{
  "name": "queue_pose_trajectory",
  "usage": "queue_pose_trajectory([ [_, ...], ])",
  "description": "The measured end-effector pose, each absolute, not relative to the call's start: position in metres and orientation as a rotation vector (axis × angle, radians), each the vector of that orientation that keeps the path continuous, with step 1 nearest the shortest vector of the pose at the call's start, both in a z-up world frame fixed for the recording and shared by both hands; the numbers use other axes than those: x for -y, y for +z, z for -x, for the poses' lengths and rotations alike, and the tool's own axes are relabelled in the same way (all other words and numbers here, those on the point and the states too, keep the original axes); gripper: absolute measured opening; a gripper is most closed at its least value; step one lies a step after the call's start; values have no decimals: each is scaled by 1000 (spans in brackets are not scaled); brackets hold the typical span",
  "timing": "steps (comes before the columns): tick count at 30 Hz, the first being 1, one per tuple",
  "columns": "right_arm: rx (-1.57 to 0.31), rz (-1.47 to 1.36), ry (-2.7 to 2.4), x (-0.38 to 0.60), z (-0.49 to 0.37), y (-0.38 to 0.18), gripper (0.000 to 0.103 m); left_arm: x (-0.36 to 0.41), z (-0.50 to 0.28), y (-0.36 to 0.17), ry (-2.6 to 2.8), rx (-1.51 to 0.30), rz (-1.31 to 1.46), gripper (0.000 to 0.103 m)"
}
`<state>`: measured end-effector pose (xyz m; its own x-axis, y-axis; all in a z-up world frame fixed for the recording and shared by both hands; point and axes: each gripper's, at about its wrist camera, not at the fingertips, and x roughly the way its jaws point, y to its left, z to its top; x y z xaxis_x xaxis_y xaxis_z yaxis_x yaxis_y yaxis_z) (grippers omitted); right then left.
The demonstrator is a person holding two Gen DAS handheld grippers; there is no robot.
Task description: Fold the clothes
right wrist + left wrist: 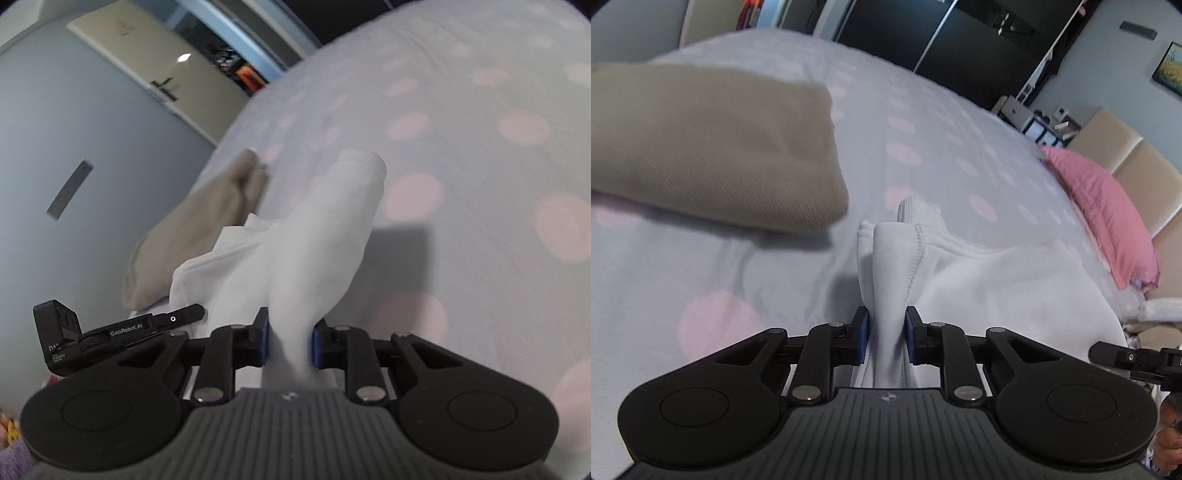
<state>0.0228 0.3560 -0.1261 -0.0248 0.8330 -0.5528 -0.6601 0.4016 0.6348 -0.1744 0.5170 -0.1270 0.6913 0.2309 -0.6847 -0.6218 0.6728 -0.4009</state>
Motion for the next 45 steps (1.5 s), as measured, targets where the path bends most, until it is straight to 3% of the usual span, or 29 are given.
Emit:
queue_pose_trajectory([
  [12,-913,-198,1427,-477,-4,-26,24,-594,233,5,713,-402,538,17],
  [20,-919,-187,1493,-582,-7,-6,24,-670,226,43,846,-370,489,17],
  [31,-1017,-169,1473,-623,-13,-7,24,-755,197,11,904,-440,471,17],
  [45,-1032,-55,1360,-704,-41,-85,24,-821,154,-77,982,-611,462,18],
])
